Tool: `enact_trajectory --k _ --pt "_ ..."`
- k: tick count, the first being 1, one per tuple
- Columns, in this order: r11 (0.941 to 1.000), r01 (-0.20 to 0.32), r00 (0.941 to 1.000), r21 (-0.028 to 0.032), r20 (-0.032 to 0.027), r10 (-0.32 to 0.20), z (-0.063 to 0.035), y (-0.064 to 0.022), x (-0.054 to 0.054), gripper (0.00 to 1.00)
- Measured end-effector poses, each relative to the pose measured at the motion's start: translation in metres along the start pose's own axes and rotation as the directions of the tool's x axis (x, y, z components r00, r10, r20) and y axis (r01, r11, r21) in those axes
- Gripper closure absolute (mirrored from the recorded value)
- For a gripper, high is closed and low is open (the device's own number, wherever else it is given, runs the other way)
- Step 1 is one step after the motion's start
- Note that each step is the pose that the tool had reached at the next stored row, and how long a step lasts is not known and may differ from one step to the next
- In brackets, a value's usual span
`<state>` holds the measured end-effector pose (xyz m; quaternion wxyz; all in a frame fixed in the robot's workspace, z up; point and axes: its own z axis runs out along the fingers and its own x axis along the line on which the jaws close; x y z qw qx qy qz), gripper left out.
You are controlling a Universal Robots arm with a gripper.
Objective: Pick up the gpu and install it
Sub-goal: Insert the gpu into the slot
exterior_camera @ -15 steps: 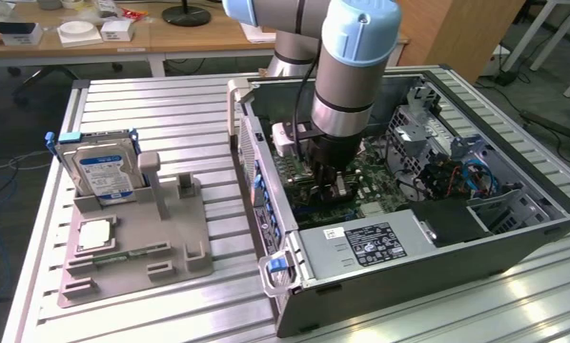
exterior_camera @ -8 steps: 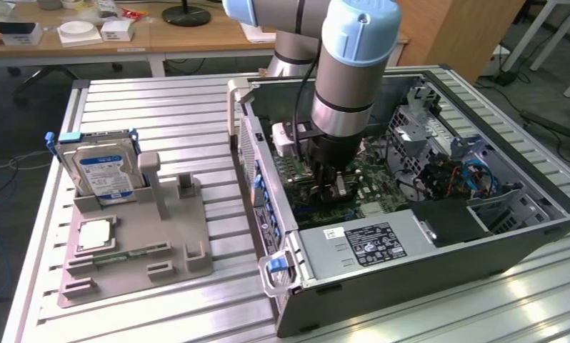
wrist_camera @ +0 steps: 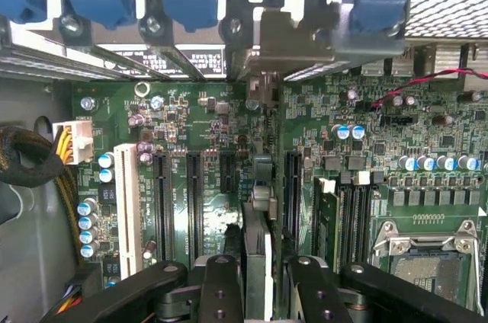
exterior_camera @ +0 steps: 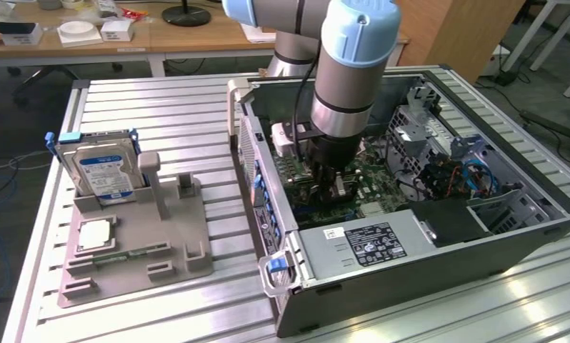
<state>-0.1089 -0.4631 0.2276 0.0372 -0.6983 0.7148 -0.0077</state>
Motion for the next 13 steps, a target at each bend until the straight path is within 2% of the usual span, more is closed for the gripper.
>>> enact_trajectory --k 1,2,7,13 --pt "1.0000 0.000 1.0000 0.0000 -0.0003 0.000 -0.0002 -0.0001 0.000 0.72" --pt "1.0000 0.000 1.0000 0.0000 -0.0003 0.000 -0.0004 -0.0002 0.000 0.66" --pt "1.0000 0.001 1.0000 0.0011 -0.0005 -0.001 -0.0053 -0.0005 0.000 0.66" --pt "1.0000 0.001 1.0000 0.0051 -0.0004 -0.001 -0.0221 -0.0016 -0.001 0.66"
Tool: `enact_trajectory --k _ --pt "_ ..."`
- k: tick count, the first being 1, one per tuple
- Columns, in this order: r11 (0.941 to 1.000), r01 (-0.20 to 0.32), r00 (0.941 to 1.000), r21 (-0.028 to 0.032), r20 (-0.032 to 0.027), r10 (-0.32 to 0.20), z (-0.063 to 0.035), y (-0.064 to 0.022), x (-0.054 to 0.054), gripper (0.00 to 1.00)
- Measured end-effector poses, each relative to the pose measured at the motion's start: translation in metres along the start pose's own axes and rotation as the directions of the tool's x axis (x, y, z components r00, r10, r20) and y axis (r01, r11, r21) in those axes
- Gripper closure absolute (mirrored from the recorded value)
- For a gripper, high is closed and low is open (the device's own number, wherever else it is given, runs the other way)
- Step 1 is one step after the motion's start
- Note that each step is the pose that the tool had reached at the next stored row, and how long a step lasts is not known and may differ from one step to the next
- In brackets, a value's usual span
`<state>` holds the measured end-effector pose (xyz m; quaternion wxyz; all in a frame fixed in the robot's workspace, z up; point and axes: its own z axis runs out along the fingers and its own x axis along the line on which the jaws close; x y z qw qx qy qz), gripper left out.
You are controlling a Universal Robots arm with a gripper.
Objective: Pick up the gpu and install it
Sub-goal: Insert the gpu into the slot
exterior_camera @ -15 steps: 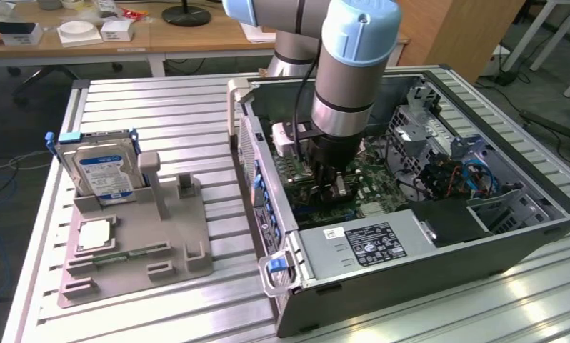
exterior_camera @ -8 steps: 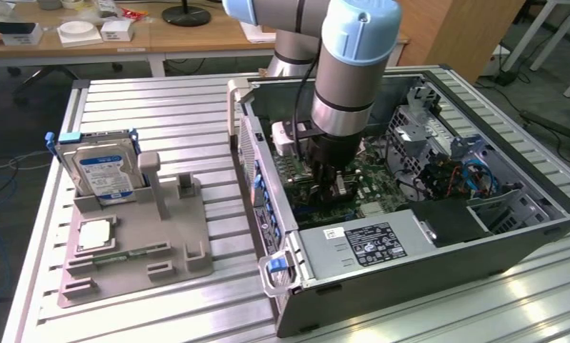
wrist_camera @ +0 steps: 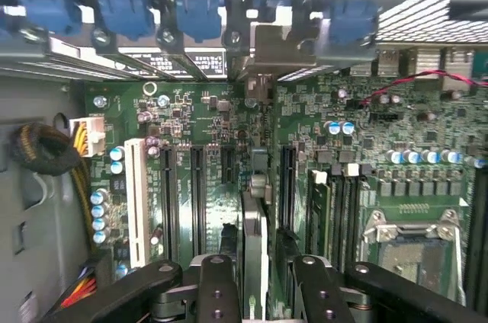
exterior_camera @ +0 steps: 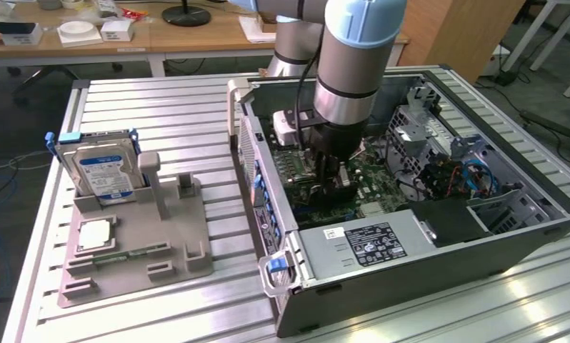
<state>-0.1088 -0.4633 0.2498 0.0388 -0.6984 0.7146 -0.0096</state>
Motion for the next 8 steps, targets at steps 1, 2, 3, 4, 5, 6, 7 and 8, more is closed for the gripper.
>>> enact_trajectory --k 1,2,3,4,5,6,7,8 --pt "1.0000 0.000 1.0000 0.0012 0.0001 0.000 -0.0034 -0.0002 0.000 0.66" --pt "1.0000 0.000 1.0000 0.0026 0.0002 0.000 -0.0068 -0.0004 0.000 0.66" --pt "1.0000 0.000 1.0000 0.0038 0.0001 0.000 -0.0107 -0.0007 0.000 0.66" --pt "1.0000 0.000 1.0000 0.0047 0.0002 0.000 -0.0146 -0.0010 -0.001 0.66" --pt "1.0000 0.000 1.0000 0.0052 0.0001 0.000 -0.0189 -0.0013 -0.001 0.66" --pt "1.0000 0.000 1.0000 0.0057 0.0001 0.000 -0.0229 -0.0016 -0.001 0.66" --pt "1.0000 0.000 1.0000 0.0067 0.0003 0.000 -0.0262 -0.0018 -0.001 0.66" --pt "1.0000 0.000 1.0000 0.0070 0.0007 0.000 -0.0279 -0.0019 -0.001 0.66"
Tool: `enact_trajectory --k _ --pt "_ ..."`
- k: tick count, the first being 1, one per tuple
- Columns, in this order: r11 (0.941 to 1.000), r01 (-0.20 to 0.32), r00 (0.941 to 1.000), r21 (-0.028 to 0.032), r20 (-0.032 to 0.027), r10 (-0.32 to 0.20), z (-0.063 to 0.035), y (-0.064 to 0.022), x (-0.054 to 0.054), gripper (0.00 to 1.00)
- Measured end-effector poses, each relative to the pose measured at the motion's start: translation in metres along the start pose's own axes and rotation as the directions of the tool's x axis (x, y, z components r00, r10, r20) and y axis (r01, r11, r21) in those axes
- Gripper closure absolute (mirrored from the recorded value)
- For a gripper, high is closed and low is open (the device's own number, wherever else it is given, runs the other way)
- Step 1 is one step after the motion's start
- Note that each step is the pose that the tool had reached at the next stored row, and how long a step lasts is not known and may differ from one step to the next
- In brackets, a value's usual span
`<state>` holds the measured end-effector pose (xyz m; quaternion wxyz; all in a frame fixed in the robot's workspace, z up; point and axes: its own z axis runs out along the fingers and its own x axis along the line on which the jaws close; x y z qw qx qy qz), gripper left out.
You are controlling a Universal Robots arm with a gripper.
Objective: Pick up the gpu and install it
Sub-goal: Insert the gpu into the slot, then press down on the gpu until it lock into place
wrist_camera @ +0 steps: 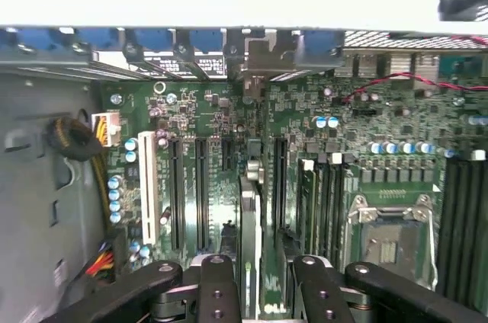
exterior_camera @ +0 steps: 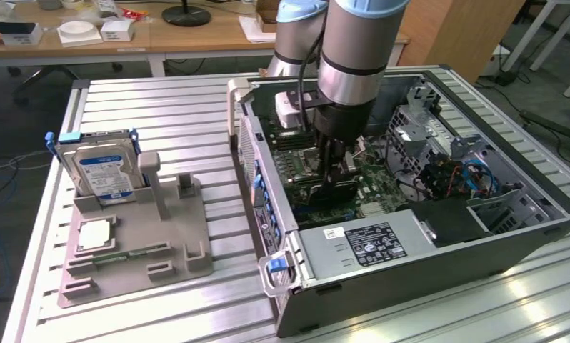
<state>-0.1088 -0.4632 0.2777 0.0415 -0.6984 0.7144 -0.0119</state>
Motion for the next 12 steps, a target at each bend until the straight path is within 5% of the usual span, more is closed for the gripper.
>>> enact_trajectory --k 3,5,12 --pt "1.0000 0.000 1.0000 0.0002 0.0006 0.000 0.0000 0.0000 0.0000 0.67" --pt "1.0000 0.000 1.0000 0.0001 0.0006 0.000 0.0000 0.0000 0.0000 0.90" --pt "1.0000 0.000 1.0000 0.0001 0.0006 0.000 0.0000 0.0000 0.0000 0.90"
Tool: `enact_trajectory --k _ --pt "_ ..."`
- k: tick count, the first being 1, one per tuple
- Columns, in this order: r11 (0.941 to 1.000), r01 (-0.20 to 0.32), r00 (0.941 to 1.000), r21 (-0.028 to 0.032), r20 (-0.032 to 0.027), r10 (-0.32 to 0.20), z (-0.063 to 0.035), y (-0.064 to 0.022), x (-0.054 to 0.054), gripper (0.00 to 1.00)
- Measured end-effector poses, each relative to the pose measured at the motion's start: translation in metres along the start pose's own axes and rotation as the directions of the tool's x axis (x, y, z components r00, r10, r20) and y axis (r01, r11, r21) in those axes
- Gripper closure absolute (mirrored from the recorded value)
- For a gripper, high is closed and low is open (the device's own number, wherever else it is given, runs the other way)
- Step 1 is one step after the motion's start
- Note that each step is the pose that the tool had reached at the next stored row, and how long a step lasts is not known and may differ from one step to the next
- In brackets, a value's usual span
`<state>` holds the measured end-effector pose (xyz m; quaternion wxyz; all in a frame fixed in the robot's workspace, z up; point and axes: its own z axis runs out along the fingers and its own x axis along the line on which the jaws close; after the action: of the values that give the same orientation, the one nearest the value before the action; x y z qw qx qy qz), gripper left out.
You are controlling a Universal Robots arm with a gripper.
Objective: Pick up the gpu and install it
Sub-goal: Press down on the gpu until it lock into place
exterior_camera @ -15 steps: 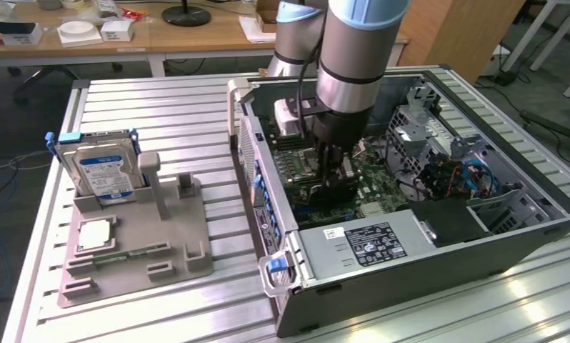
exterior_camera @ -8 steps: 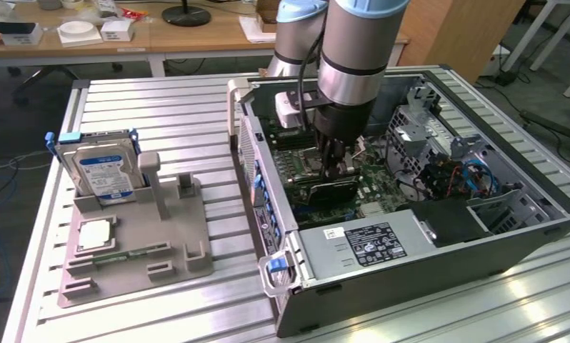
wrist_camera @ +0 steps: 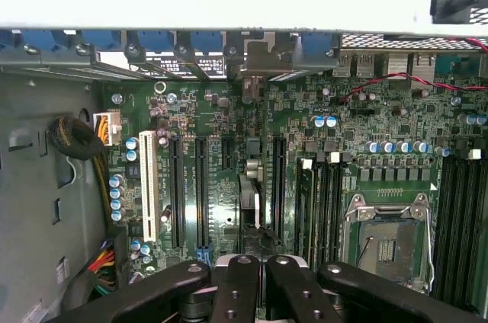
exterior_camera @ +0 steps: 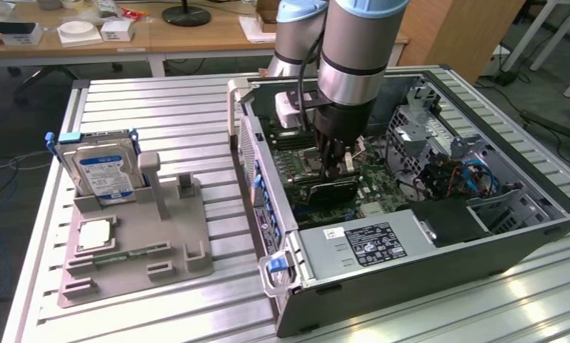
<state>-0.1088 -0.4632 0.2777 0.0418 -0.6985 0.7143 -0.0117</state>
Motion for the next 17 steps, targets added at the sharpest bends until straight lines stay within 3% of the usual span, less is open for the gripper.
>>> enact_trajectory --k 11,13,17 --pt "1.0000 0.000 1.0000 -0.0017 -0.0005 0.000 0.0000 0.0003 0.0000 0.90" --pt "0.9996 -0.003 1.0000 -0.0284 -0.0023 0.003 0.0004 0.0009 0.0000 0.90" --pt "0.9949 -0.009 0.9999 -0.1009 -0.0063 0.008 0.0005 0.0009 0.0000 0.90"
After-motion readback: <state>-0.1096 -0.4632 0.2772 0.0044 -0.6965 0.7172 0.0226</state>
